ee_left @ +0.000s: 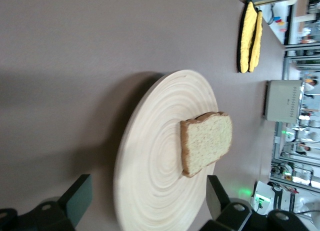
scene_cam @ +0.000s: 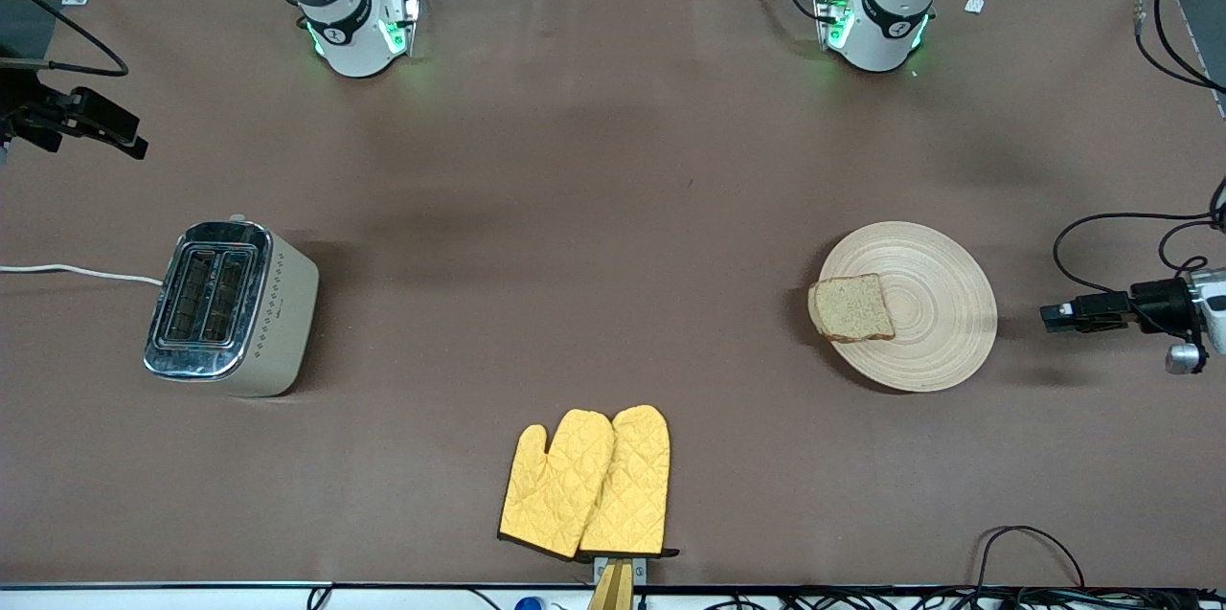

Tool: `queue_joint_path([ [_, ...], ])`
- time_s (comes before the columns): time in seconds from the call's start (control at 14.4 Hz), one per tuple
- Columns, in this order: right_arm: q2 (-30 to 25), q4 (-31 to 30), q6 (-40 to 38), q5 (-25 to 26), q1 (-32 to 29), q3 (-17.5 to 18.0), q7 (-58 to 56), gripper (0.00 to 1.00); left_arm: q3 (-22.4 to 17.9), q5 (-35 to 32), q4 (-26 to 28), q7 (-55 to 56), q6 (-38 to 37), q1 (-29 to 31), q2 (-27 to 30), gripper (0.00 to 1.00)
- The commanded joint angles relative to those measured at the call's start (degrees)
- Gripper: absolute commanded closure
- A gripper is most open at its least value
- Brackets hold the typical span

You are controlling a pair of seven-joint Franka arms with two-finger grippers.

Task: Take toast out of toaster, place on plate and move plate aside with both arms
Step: 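Release the plate rim and draw the left gripper back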

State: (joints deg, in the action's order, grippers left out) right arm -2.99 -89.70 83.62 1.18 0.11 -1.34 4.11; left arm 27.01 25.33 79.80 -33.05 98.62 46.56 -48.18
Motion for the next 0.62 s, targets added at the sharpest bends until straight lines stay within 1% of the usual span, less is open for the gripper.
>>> queue_joint_path([
  [0.0, -0.44, -0.48, -0.21, 0.23, -0.82, 0.46, -0.15, 0.0, 1.02, -3.96, 0.53, 7.97, 0.51, -2.43, 5.1, 0.0],
  [0.56, -0.44, -0.48, -0.21, 0.14, -1.08, 0.29, -0.33, 0.0, 1.73, -16.7, 0.97, 29.76, 0.61, -13.32, 20.92, 0.0],
])
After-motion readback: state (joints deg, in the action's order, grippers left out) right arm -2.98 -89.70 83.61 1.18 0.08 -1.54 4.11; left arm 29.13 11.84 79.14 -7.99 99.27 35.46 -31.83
